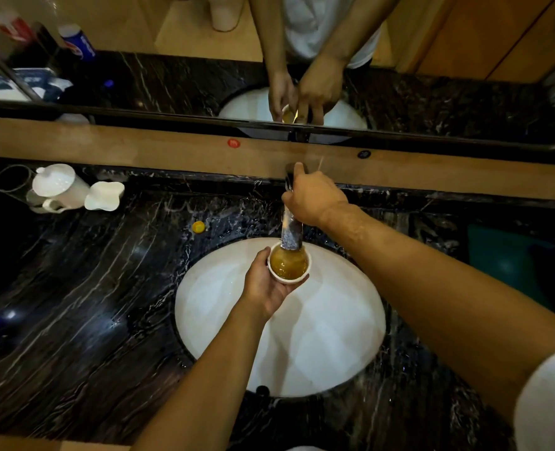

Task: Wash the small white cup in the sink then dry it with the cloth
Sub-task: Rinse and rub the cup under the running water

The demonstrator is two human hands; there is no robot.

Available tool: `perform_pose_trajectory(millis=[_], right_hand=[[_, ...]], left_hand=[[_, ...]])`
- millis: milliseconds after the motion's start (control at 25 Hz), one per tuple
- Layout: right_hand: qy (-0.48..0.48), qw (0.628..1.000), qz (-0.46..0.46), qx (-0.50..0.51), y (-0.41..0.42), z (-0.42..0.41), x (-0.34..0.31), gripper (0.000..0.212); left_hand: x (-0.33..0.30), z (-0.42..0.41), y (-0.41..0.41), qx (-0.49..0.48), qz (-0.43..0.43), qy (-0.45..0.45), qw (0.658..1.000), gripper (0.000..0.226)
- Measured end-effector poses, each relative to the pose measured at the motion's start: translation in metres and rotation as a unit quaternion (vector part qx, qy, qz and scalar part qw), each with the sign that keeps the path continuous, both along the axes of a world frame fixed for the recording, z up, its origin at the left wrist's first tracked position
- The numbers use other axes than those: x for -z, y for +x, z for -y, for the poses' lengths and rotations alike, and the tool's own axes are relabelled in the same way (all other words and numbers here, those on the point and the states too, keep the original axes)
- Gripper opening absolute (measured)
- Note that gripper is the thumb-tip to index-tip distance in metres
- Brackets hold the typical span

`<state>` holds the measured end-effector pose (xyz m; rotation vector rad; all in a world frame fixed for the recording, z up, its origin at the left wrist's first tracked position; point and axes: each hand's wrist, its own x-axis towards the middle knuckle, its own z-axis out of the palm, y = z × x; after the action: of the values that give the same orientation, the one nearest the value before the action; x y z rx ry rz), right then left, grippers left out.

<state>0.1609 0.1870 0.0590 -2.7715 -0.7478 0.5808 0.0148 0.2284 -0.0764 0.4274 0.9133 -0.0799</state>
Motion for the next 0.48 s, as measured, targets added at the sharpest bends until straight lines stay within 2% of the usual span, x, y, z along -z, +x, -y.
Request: perform_pose_trajectory(millis=[80, 120, 160, 240, 280, 320, 400, 480], right_hand=[[0.040, 0.999, -0.017, 0.002, 0.000, 0.008, 0.001, 0.069], [0.114, 0.992, -0.046, 0.038, -0.002, 0.015, 0.004, 0.070], [0.226, 0.965, -0.081, 0.106, -0.008, 0.023, 0.009, 0.064], [0.414, 0.850, -0.104, 0.308, -0.029, 0.046, 0.032, 0.041], [0.440, 0.797, -0.114, 0.397, -0.041, 0.058, 0.049, 0.031], [0.424, 0.776, -0.145, 0.445, -0.057, 0.068, 0.068, 0.028], [0.374, 0.774, -0.262, 0.439, -0.089, 0.080, 0.099, 0.035], [0.383, 0.747, -0.370, 0.399, -0.109, 0.079, 0.116, 0.041]], left_hand=[[-0.002, -0.001, 0.000, 0.001, -0.005, 0.006, 1.000, 0.048], [-0.003, -0.002, 0.000, 0.007, -0.004, 0.013, 1.000, 0.049], [-0.003, -0.002, -0.001, 0.014, -0.002, 0.024, 1.000, 0.047], [0.000, -0.002, -0.002, 0.028, 0.000, 0.060, 0.998, 0.035], [0.002, -0.003, -0.002, 0.035, -0.007, 0.078, 0.996, 0.030], [0.004, -0.004, -0.002, 0.041, -0.018, 0.093, 0.995, 0.028], [0.007, -0.006, -0.004, 0.048, -0.027, 0.114, 0.992, 0.033], [0.007, -0.006, -0.005, 0.049, -0.026, 0.131, 0.990, 0.034]])
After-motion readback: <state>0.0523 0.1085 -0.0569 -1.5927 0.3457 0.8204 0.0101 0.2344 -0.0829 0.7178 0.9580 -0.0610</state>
